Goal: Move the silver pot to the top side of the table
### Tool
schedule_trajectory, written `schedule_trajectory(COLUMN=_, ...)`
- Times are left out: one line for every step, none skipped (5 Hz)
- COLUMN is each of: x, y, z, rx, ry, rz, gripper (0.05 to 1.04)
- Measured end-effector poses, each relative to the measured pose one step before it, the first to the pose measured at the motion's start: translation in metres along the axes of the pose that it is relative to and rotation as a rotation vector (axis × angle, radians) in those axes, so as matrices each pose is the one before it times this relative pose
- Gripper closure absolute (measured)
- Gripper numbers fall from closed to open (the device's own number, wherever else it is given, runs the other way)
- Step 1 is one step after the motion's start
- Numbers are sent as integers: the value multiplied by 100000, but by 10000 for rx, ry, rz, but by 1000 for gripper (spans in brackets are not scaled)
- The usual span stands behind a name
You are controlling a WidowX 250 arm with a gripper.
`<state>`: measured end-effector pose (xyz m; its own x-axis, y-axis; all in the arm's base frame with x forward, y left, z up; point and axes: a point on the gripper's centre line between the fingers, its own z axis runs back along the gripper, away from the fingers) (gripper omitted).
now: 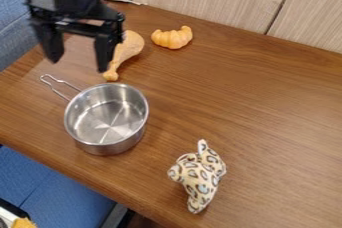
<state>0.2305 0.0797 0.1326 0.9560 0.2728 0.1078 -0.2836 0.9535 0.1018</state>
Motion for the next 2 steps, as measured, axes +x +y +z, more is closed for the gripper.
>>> schedule_trajectory(x=-2262, y=683, z=-581, rx=233, ry=-148, rz=-50, gripper=83)
schedule_trajectory(x=-1203, y=333, z=-1683, rx=123, ry=119, rz=-164, gripper=83)
